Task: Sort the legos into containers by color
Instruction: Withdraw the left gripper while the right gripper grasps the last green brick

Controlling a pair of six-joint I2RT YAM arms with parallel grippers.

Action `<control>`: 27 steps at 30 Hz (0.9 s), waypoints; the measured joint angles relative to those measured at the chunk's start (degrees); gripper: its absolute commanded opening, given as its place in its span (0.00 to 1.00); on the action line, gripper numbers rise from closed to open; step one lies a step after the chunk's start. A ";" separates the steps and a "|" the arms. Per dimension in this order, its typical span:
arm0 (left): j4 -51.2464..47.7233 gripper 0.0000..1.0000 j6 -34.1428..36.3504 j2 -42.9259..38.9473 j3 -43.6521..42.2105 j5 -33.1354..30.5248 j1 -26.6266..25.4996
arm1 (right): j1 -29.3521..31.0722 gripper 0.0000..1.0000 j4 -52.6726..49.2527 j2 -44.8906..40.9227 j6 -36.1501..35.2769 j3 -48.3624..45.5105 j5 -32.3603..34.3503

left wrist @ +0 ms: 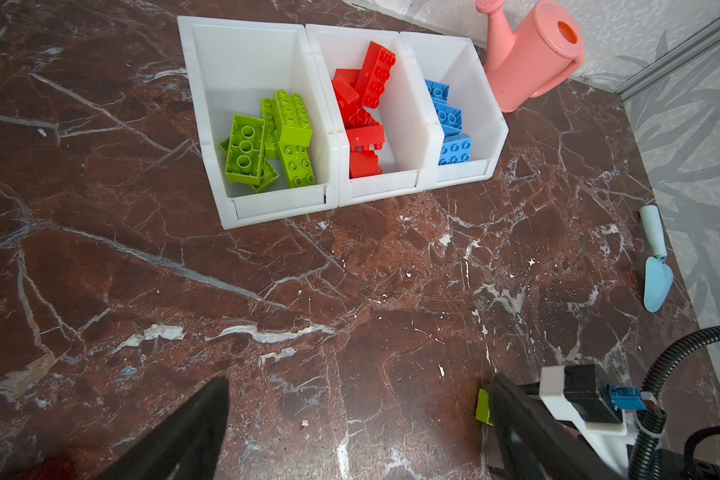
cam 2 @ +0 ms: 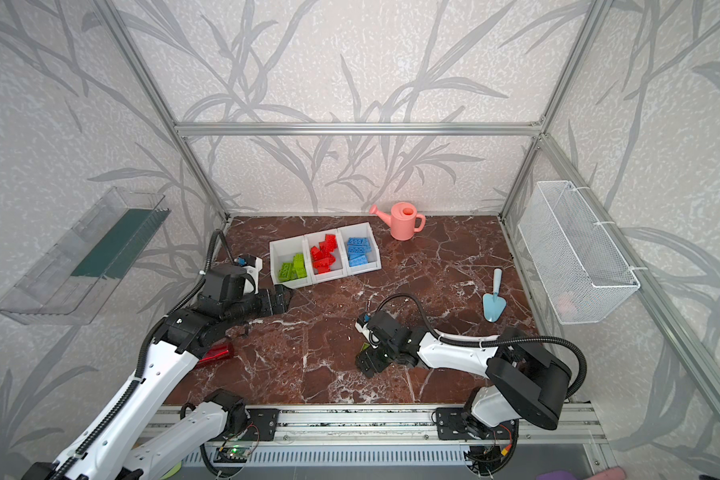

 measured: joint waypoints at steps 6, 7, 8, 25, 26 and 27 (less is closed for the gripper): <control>0.00 0.97 0.00 -0.04 0.00 0.37 0.00 | 1.84 0.77 -4.98 0.00 -0.68 2.69 3.69; 0.00 0.97 0.00 -0.11 0.00 0.39 0.00 | 2.08 0.76 -5.60 0.07 -0.94 3.37 4.39; 0.00 0.97 0.00 -0.20 0.00 0.39 0.00 | 2.34 0.75 -6.21 0.20 -1.25 4.11 5.07; 0.00 0.96 0.00 -1.38 -0.02 0.50 0.00 | 6.75 0.53 -12.81 6.93 -2.73 9.29 11.98; 0.00 0.96 0.00 -1.49 -0.02 0.50 0.00 | 6.75 0.50 -12.92 6.99 -2.64 9.31 12.26; -0.02 0.96 0.00 -1.60 -0.02 0.46 0.00 | 6.75 0.45 -12.98 7.04 -2.60 9.33 12.59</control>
